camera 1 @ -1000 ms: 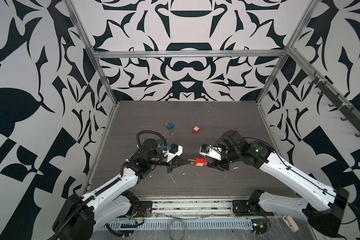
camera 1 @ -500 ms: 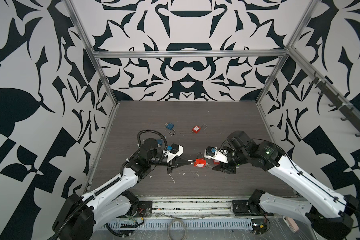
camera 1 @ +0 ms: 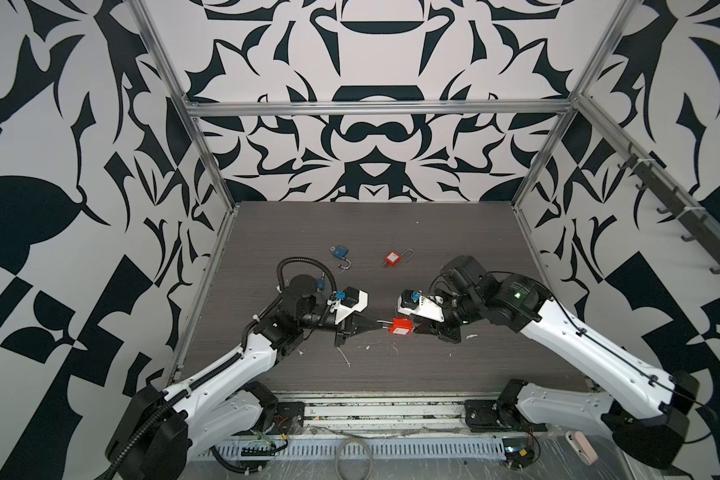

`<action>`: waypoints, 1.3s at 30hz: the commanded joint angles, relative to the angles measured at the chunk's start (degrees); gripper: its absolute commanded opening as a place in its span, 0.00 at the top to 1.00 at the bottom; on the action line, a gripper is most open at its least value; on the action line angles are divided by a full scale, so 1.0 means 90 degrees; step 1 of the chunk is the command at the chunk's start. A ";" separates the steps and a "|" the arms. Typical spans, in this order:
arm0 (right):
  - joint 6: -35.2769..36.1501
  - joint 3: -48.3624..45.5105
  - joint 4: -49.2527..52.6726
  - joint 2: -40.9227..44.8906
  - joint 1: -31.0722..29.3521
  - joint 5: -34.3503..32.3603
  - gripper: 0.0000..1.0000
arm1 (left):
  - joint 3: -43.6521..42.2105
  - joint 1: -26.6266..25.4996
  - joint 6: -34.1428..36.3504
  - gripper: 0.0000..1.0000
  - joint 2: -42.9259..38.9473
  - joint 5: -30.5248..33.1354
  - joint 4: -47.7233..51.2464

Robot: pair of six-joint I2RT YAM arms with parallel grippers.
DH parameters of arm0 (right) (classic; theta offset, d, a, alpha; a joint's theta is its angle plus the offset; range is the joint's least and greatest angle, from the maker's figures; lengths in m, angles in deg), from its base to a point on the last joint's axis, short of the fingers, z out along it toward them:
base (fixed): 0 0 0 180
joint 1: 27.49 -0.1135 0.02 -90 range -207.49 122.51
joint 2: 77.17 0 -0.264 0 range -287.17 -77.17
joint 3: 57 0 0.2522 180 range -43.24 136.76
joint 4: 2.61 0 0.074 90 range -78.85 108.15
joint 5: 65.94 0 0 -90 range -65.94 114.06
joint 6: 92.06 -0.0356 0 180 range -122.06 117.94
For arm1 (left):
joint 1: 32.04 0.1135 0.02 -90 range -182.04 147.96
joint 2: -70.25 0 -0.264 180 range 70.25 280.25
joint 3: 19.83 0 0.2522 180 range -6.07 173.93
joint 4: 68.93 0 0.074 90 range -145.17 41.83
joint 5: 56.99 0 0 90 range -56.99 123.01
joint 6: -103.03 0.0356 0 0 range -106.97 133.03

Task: Lock with the key

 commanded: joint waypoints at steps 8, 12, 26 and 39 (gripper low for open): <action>0.0174 0.0046 0.0237 -0.0019 -0.0047 0.0102 0.95 | 0.0353 -0.0026 0.0415 1.00 -0.0106 -0.0124 0.0515; 0.0364 0.0036 0.0414 0.0022 -0.0038 -0.0020 0.99 | 0.0400 -0.0026 0.0530 1.00 -0.0138 -0.0097 0.0699; 0.0988 -0.0315 0.0834 0.0192 0.0264 -0.0797 1.00 | 0.0972 -0.0006 0.1572 1.00 -0.0251 0.0121 0.2324; 0.1196 -0.0001 0.1270 0.0164 0.0366 -0.0756 1.00 | 0.1047 0.0042 0.1583 1.00 -0.0118 0.0016 0.2502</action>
